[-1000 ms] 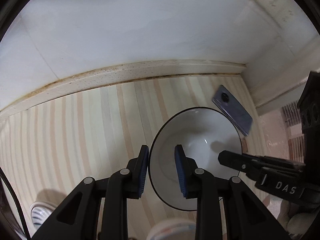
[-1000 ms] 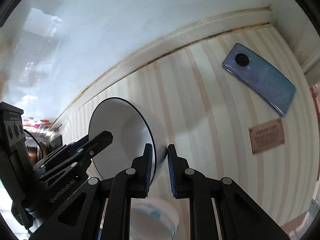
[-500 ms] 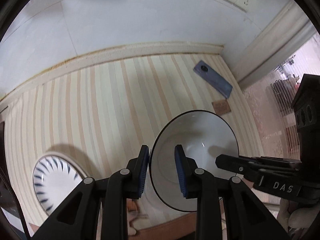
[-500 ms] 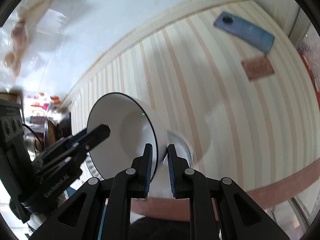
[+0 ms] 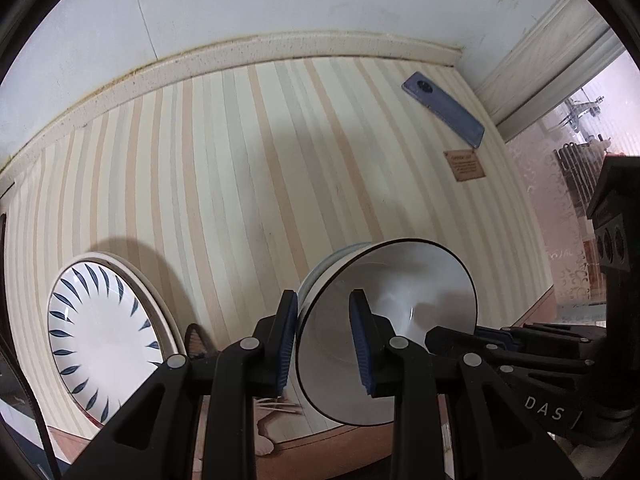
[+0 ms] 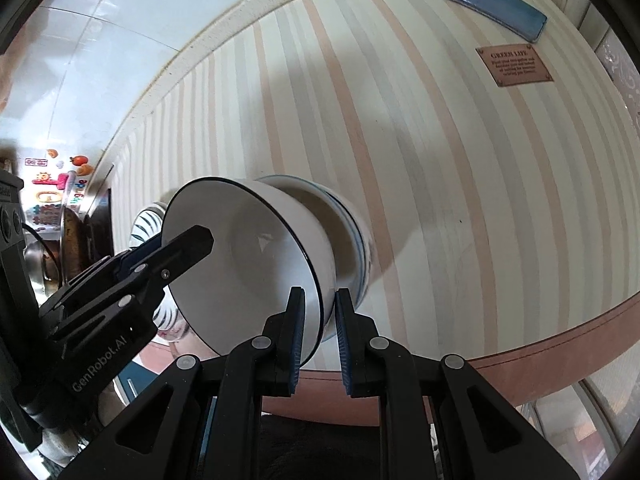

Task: Organize plates and bowls
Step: 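Lower the black-rimmed bowl into the nested bowls and open the right tool, then grasp the rim of the nested bowl stack with the right tool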

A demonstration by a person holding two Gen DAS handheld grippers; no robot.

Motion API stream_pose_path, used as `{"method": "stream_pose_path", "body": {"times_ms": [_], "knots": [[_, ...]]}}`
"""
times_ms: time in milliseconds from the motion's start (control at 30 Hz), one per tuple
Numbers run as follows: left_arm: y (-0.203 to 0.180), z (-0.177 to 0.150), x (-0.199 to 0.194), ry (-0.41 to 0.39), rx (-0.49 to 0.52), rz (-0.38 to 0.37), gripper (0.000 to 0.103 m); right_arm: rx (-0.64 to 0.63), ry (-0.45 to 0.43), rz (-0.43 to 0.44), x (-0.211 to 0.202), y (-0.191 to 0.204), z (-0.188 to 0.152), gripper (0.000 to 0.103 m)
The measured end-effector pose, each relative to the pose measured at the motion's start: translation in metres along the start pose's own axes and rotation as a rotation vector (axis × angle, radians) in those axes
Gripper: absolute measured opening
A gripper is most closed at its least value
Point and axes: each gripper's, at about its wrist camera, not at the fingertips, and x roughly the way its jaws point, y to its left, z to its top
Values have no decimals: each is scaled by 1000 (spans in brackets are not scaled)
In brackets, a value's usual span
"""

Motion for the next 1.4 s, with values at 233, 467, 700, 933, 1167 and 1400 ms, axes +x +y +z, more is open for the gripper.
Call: {"method": "stream_pose_path", "body": {"times_ms": [233,467,700,933,1167,1400], "knots": [[-1,-1,13,24,11,22,24,9,5,-9,5,-2,8,17],[-2,0,18,32,15,25,24,25,6,-9,5,-1,13,18],[1,-1,19,36,2,23,24,30,-8,-23,-2,-3,14,21],[-2,-6,-11,-17,22,72,25,-39,-69,-90,-27,12,-4,50],[-1,-25,-61,-107,46,78,31,-121,-194,-167,-73,33,-42,81],[1,-46,-114,-211,36,28,79,-149,-303,-201,-123,51,-81,88]]}}
